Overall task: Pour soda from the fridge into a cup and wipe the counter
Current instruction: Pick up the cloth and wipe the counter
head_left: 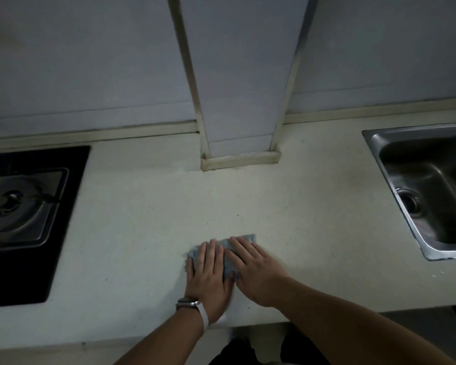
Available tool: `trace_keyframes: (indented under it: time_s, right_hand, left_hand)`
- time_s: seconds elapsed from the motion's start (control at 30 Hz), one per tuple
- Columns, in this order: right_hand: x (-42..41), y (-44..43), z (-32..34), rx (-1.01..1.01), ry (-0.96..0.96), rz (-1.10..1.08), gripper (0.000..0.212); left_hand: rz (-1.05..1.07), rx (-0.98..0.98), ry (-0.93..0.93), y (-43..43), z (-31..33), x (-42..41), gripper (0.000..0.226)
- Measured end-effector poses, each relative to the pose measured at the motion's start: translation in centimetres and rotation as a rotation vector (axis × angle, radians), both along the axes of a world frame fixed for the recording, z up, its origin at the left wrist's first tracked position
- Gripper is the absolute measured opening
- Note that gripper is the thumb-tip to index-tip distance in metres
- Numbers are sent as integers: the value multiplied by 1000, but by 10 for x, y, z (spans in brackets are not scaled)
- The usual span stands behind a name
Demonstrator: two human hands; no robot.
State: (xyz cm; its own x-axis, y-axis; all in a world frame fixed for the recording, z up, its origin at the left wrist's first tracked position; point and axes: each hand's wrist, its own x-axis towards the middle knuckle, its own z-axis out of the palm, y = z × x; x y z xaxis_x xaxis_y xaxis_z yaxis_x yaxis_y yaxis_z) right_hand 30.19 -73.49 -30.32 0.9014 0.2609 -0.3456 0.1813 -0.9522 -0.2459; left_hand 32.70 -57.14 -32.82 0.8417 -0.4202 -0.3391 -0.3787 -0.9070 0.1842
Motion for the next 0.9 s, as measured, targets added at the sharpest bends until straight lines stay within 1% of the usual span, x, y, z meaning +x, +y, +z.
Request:
trace_keyframes:
  time_s: [0.2, 0.27, 0.37, 0.5, 0.57, 0.9]
  right_hand:
    - [-17, -32, -1, 61, 0, -7, 59]
    - [-20, -50, 0, 58, 4, -21, 59]
    - [-29, -80, 0, 35, 28, -48, 60]
    - [-40, -120, 3, 30, 24, -53, 69]
    - [-41, -134, 4, 29, 27, -71, 67]
    - [-16, -150, -7, 39, 11, -96, 64]
  left_hand:
    - [6, 12, 19, -32, 3, -16, 70]
    - [-11, 10, 7, -49, 3, -19, 66]
    - [-54, 11, 12, -81, 3, -21, 68]
    - [-108, 11, 37, -123, 6, -23, 69]
    - [-120, 16, 37, -137, 3, -23, 70]
    - [-135, 4, -3, -155, -5, 0, 70]
